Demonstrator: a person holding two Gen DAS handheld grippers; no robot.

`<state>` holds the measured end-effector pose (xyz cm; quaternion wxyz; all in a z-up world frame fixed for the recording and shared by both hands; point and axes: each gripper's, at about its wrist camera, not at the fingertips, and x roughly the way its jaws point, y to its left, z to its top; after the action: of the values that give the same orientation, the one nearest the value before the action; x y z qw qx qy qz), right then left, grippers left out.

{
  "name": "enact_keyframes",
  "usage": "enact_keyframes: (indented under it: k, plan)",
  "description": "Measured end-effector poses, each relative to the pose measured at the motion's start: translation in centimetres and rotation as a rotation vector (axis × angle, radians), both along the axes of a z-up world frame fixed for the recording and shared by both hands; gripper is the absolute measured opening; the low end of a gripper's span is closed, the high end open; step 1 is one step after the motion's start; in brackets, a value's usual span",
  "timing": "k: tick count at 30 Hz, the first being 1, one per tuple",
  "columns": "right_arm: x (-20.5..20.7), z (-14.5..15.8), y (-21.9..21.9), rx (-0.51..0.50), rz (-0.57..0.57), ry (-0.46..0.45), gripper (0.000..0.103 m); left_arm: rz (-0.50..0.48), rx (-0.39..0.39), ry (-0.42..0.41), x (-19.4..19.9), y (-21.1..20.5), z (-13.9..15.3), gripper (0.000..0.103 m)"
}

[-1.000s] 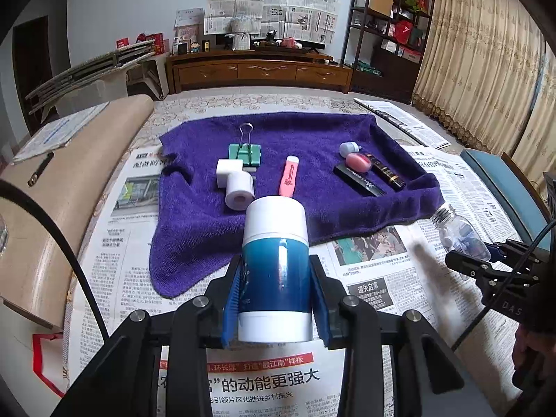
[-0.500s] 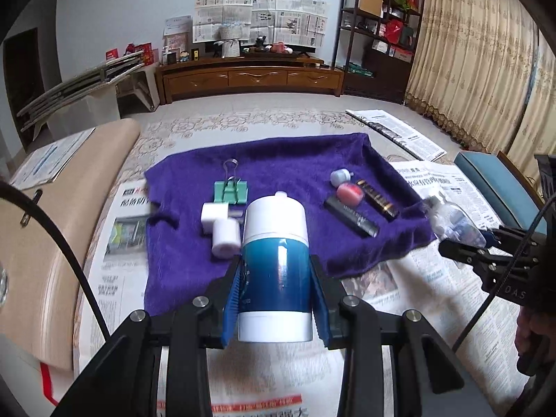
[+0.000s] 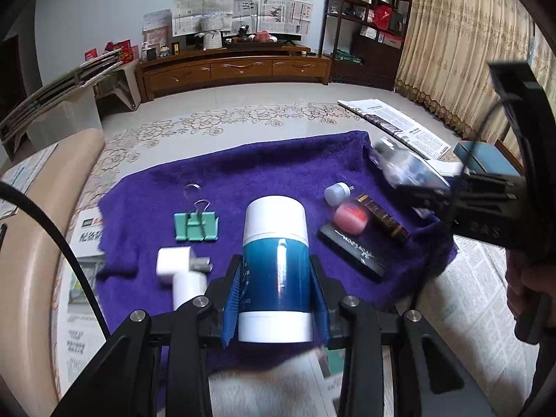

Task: Organize rigid objects
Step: 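Place the deodorant stick and pill bottle on the purple towel, opening both tools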

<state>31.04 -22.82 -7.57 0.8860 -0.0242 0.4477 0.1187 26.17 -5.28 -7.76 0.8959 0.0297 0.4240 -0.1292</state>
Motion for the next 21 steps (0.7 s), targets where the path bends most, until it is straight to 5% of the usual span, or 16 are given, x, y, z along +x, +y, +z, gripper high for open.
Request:
enact_keyframes:
  k: [8, 21]
  plan:
    - [5.6, -2.3, 0.4, -0.009, -0.009, 0.057, 0.04, -0.021, 0.022, 0.025, 2.1, -1.4, -1.8, 0.034]
    - [8.9, -4.7, 0.8, -0.056, -0.013, 0.156, 0.04, -0.038, 0.07, 0.074, 3.6, -3.0, -3.1, 0.034]
